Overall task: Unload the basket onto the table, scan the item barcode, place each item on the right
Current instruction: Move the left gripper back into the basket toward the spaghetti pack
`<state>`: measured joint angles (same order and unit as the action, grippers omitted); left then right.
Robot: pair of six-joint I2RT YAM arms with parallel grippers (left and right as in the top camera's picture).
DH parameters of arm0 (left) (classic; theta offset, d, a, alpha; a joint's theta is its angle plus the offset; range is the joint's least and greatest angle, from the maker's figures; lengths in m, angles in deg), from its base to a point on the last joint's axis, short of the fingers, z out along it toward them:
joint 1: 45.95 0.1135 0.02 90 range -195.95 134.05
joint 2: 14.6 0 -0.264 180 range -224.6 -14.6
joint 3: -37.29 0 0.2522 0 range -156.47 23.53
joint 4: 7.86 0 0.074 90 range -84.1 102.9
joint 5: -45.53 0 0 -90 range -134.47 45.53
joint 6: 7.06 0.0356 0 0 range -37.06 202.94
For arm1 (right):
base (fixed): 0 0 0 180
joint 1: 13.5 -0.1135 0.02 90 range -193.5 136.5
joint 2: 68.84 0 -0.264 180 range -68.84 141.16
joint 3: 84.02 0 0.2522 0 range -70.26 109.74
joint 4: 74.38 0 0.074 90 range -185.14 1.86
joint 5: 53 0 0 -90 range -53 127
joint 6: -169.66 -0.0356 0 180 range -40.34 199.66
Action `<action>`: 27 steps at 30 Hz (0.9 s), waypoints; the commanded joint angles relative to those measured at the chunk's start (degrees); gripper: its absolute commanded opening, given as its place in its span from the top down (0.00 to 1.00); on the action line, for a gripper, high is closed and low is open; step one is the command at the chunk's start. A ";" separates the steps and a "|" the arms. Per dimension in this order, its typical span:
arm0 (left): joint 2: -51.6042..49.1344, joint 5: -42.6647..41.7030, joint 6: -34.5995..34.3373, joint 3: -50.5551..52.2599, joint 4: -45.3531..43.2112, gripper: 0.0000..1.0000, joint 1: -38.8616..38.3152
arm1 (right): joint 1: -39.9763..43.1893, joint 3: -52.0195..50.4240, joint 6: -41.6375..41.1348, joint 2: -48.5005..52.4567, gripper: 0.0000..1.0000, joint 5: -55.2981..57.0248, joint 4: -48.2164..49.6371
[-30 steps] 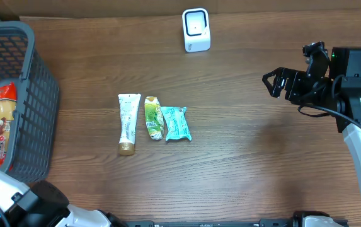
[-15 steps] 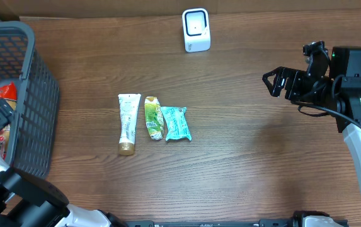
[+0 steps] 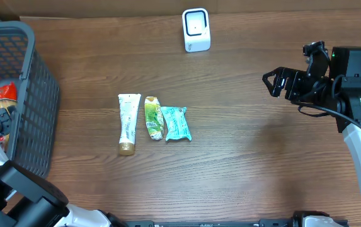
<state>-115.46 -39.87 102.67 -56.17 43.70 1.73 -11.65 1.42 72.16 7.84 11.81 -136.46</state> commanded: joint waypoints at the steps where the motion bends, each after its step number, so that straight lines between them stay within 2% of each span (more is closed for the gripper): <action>1: -2.56 0.26 5.29 1.14 -1.31 0.00 0.37 | 0.09 1.14 -0.15 -0.04 0.00 0.98 0.07; 10: -9.09 0.09 5.95 1.14 -3.78 0.00 0.94 | 0.09 1.07 -0.15 0.11 0.00 1.18 -0.02; 21: -10.32 0.07 6.12 1.14 -5.62 0.00 4.11 | 0.09 1.07 -1.44 3.52 0.00 1.11 -0.02; 24: -10.43 -1.79 9.01 1.16 -5.51 0.00 4.98 | 0.07 1.07 -1.70 4.63 0.00 0.68 -0.02; 27: -10.43 -5.01 12.68 1.27 -5.68 0.06 5.79 | 0.07 1.07 -1.70 5.62 0.00 0.17 0.00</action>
<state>-125.32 -40.86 110.18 -55.56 38.37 6.49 -11.67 1.42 71.06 12.59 12.37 -136.72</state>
